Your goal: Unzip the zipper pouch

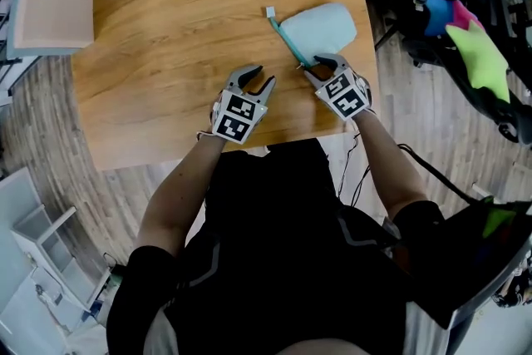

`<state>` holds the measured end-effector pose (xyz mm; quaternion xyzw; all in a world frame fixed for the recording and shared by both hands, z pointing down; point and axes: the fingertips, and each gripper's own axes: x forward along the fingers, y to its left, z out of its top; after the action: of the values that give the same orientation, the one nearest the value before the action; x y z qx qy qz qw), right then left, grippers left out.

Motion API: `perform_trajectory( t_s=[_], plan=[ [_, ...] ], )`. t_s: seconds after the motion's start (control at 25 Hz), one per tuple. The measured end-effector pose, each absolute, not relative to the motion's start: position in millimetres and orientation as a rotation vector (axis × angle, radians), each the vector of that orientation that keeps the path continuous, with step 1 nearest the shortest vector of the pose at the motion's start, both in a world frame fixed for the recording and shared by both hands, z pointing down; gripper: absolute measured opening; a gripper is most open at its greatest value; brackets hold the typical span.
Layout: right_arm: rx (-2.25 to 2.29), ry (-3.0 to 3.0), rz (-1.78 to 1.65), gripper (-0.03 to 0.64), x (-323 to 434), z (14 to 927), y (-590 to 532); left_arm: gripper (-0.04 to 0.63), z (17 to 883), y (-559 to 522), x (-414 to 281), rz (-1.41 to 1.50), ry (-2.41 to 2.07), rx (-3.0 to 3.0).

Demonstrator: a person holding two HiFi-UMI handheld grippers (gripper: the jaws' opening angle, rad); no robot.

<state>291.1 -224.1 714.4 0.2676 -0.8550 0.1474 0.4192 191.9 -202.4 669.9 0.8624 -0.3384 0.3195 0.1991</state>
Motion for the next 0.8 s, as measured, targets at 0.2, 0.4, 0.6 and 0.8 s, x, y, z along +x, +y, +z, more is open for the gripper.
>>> perform_trajectory(
  t_s=[0.2, 0.4, 0.6, 0.8],
  plan=[
    [0.656, -2.148, 0.404, 0.14, 290, 716, -226, 0.16, 673, -199, 194, 0.878, -0.922, 2.403],
    [0.647, -2.141, 0.428, 0.064, 291, 717, -228, 0.16, 670, -202, 196, 0.863, -0.912, 2.412],
    [0.623, -2.15, 0.441, 0.058, 286, 710, -224, 0.16, 657, -202, 201, 0.853, -0.889, 2.439],
    [0.653, -2.212, 0.505, 0.055, 277, 674, -221, 0.158, 633, -203, 208, 0.831, -0.847, 2.504]
  ],
)
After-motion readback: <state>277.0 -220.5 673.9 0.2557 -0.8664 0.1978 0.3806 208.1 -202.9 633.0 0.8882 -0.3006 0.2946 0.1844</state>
